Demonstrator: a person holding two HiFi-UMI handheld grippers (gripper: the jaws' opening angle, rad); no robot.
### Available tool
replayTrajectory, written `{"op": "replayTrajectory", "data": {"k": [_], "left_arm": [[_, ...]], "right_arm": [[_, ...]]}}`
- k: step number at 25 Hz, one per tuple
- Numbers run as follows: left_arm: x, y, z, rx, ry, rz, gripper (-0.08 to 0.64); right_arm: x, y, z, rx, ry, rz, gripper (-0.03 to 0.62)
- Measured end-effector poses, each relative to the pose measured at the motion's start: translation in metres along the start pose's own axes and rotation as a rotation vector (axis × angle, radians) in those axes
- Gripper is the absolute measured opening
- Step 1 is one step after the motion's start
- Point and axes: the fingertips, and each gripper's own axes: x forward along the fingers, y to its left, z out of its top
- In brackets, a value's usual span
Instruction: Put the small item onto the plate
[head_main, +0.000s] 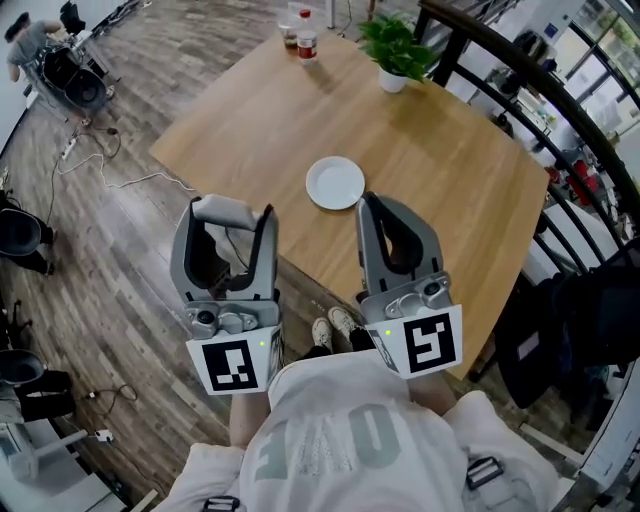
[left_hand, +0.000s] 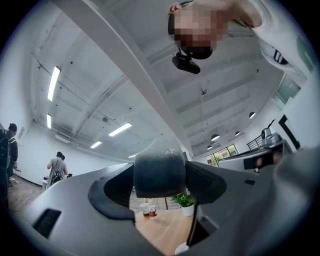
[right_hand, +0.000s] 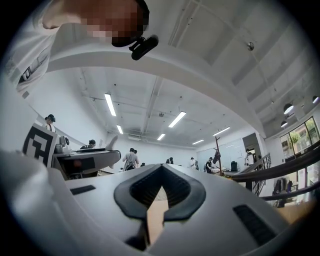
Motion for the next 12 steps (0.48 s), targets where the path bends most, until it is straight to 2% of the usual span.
{"op": "replayTrajectory", "data": {"k": [5, 9, 12], "left_arm": [[0.024, -0.018, -0.005, -0.018, 0.0, -0.039, 0.311], [0.046, -0.034, -0.016, 0.002, 0.051, -0.083, 0.311], [0.067, -0.046, -0.03, -0.03, 0.096, -0.105, 0.311]], "right_arm": [[0.004, -0.024, -0.002, -0.008, -0.009, -0.024, 0.017], [0.005, -0.041, -0.006, 0.001, -0.007, -0.034, 0.017], [0.004, -0.057, -0.011, 0.001, -0.013, -0.037, 0.017]]}}
